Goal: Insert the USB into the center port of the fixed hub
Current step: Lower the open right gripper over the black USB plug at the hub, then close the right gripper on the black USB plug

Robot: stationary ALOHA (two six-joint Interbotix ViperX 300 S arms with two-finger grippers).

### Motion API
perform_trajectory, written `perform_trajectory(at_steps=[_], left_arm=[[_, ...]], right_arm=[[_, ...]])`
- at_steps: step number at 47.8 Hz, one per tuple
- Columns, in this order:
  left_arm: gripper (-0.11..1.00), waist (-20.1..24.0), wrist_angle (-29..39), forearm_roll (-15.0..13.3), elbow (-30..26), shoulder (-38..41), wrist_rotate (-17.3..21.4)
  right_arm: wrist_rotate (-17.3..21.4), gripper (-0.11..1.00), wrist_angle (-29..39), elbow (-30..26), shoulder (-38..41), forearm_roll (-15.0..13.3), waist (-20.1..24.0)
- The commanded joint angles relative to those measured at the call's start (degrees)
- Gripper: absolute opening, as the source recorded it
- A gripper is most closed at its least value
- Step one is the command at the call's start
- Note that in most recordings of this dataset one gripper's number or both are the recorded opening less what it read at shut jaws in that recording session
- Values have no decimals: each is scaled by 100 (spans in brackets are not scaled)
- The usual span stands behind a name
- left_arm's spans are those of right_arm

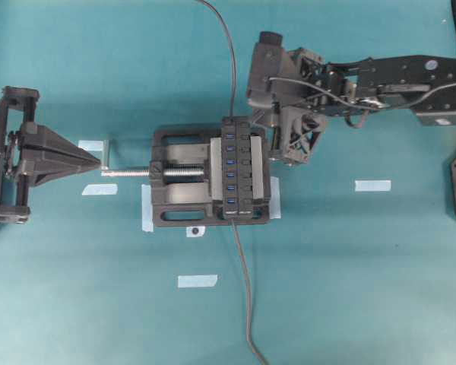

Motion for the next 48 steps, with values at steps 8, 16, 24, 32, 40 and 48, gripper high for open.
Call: perform_trajectory(at_steps=[8,16,24,32,40,48], left_arm=[[0,9,-26,9,-123,-9,-9],[0,26,-18,9,-123,-18,-9],[0,35,-26,9,-123,-18,-9],[0,53,-26,9,-114,-18,-18],[0,62,-26,9,-79,-53,-26],[0,62,-26,9,-53,-88,-26]], right_arm=[[-97,63,-246,-185,0,0,9],[-79,86,-457,-185,18,0,18],[-114,82,-694,-185,88,0,18],[-105,81,-844,-193,211,0,18],[-114,81,-914,-264,343,0,18],[-123,81,-958,-352,483,0,26]])
